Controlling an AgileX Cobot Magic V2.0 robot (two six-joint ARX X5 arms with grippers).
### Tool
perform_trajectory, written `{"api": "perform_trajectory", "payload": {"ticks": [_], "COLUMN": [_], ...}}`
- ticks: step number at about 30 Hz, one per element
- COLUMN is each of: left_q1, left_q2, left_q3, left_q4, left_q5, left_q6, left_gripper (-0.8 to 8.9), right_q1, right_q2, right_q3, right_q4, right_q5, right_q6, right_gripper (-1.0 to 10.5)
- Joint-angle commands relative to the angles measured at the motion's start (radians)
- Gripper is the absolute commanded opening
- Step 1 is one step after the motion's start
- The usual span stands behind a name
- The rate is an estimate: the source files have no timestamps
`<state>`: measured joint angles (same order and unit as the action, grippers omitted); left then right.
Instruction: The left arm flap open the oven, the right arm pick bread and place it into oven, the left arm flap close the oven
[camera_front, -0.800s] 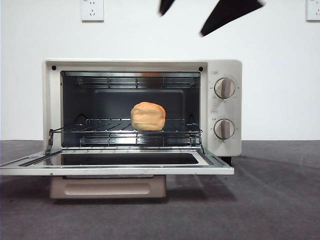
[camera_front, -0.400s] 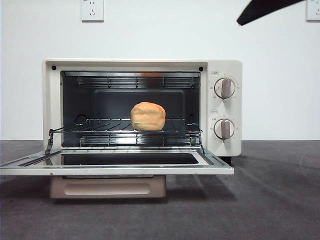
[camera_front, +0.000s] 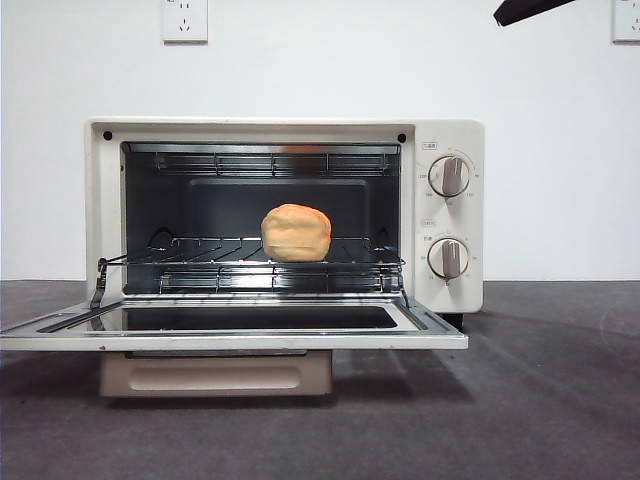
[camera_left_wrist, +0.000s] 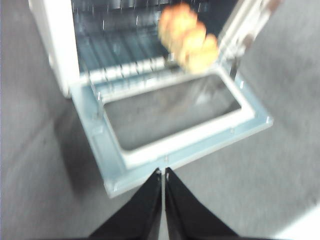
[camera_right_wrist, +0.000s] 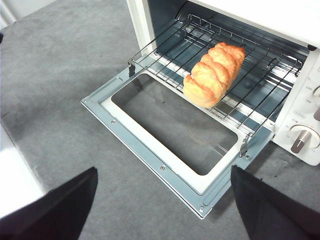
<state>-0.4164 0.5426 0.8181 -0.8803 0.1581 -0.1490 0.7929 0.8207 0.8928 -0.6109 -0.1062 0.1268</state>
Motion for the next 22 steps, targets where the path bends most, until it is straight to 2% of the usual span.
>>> {"api": "perform_trajectory", "payload": {"ticks": [1, 11, 22], "left_q1": [0.002, 0.118, 0.317], "left_q2": [0.02, 0.167, 0.46], "left_q3": [-0.024, -0.171, -0.176], "left_q4": [0.047, 0.312, 0.452], "left_q5": [-0.006, -0.014, 0.155], "left_q6": [-0.05, -0.133, -0.09], "left_gripper": [0.15, 0.13, 0.13], "right_q1": [0.011, 0.011, 0.011], "right_q2": [0.007, 0.007, 0.006], "right_q3": [0.009, 0.009, 0.009], "right_q4": [0.006, -0.032, -0.056], "right_q5": [-0.002, -0.008, -0.011], "right_q6": [-0.004, 0.0, 0.0], "right_gripper": [4.2, 4.2, 4.2]}}
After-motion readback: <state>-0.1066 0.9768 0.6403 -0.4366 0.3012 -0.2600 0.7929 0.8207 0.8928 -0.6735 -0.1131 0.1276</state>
